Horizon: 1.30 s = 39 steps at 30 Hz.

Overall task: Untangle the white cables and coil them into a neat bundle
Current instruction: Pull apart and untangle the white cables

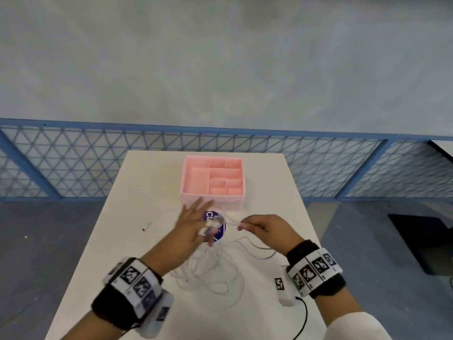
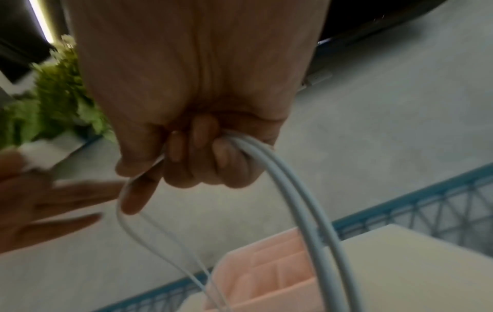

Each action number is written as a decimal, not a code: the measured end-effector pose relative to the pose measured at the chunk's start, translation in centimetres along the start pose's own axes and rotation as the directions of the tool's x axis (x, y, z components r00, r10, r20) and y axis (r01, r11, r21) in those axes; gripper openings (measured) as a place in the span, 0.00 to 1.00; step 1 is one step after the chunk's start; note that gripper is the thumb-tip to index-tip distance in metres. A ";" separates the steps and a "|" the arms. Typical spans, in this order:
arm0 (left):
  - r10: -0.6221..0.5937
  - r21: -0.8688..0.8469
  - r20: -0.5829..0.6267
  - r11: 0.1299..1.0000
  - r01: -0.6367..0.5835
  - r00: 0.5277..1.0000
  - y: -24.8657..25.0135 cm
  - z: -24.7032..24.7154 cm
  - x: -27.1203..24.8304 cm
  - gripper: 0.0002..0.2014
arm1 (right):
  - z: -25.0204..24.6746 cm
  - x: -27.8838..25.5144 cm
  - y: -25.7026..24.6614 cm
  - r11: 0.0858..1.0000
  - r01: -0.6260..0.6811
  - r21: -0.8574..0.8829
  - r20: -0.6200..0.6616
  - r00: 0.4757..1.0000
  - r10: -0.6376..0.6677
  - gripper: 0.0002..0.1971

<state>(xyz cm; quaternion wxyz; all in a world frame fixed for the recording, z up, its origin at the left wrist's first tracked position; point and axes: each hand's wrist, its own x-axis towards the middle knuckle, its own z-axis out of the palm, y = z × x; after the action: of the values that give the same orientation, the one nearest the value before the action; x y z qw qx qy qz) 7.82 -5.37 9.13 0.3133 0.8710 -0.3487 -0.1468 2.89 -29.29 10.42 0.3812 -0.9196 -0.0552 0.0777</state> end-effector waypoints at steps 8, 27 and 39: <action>-0.039 -0.057 0.089 0.997 0.044 0.995 2.9 -2.0 1.7 0.15 | -2.3 0.4 0.7 0.999 -0.033 -0.006 0.059 0.998 0.034 0.12; -0.323 0.129 -0.287 0.920 0.370 0.902 -3.7 -13.8 -5.9 0.18 | -3.6 3.4 7.6 0.974 -0.215 0.076 -0.713 0.670 0.204 0.16; -0.265 0.026 -0.205 0.961 0.276 0.942 -6.4 -6.8 -4.8 0.19 | 3.6 -0.4 9.3 0.935 -0.330 -0.133 -0.257 0.922 0.289 0.05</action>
<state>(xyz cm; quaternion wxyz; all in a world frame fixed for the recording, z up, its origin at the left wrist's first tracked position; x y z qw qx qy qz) 10.90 4.59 10.37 0.2995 0.9292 -0.1967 -0.0909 2.22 -33.36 1.37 0.2863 -0.9490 0.1300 0.0234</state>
